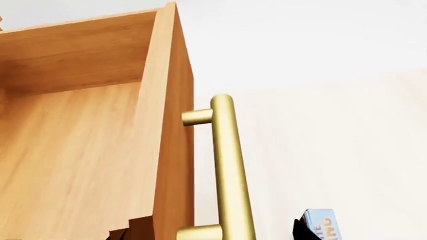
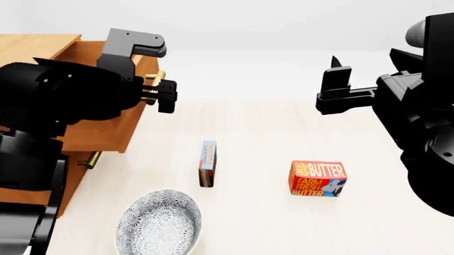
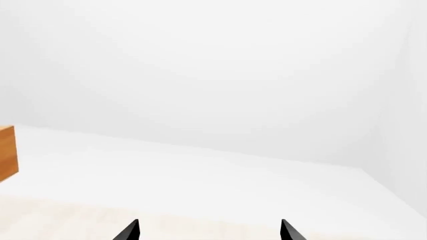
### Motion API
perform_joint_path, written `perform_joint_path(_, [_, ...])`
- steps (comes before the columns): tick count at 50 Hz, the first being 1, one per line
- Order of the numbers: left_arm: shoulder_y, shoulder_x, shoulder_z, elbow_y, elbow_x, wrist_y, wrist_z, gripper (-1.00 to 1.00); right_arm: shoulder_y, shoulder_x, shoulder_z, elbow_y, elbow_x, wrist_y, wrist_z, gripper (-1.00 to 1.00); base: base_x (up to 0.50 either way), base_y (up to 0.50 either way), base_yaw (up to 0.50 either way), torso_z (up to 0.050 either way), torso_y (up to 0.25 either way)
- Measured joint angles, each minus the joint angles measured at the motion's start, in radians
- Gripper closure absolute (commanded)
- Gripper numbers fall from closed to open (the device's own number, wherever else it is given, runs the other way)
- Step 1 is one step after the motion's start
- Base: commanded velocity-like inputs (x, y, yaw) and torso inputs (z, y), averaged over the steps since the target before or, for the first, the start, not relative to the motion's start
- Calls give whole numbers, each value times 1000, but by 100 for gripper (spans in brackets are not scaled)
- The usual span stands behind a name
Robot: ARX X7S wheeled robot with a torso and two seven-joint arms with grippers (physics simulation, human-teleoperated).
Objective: Put the chocolate pudding in the top drawer of the cabinet and close it.
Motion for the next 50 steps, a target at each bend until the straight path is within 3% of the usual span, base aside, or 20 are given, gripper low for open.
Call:
perform_joint_path(34, [33, 29, -57, 157, -95, -161, -156, -100, -6, 19, -2, -4, 17, -19, 7, -100, 0, 0, 0, 0, 4])
perform_joint_path(50, [-73, 39, -39, 100, -94, 6, -156, -100, -1, 24, -6, -2, 27, -23, 13, -100, 1, -1, -1, 0, 1])
